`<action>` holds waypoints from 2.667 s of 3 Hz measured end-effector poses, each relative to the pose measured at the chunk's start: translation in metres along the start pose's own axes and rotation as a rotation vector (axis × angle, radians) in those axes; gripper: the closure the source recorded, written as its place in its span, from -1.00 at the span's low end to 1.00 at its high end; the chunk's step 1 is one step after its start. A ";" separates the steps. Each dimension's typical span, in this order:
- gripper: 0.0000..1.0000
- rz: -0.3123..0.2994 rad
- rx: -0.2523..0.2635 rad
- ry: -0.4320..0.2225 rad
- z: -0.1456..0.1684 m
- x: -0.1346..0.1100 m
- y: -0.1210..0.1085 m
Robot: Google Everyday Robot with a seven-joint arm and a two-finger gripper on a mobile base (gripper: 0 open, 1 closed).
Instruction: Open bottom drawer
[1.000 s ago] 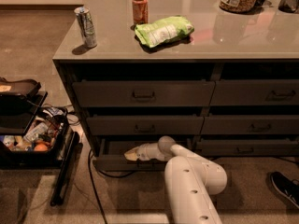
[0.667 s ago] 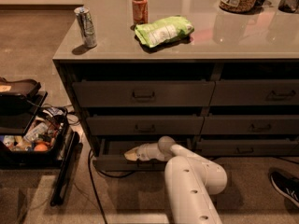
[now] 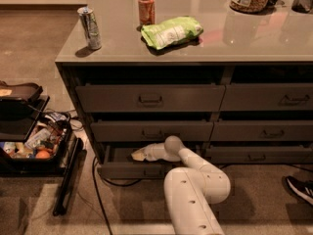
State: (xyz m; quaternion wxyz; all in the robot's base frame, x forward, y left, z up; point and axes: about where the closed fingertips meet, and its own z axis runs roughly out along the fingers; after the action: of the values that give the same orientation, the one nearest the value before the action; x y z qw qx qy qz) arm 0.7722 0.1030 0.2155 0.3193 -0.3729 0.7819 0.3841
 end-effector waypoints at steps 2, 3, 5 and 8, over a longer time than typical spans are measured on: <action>1.00 0.016 -0.015 0.014 0.006 0.010 0.005; 1.00 0.047 -0.040 0.034 0.015 0.030 0.012; 1.00 0.038 -0.042 0.022 0.009 0.038 0.022; 1.00 0.036 -0.061 -0.044 -0.007 0.052 0.050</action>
Offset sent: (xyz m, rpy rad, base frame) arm -0.0115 0.0012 -0.0186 -0.0028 0.0484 0.0109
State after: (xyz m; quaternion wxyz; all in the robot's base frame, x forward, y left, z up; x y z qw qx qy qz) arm 0.7019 0.1012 0.1962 0.3181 -0.3597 0.7691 0.4217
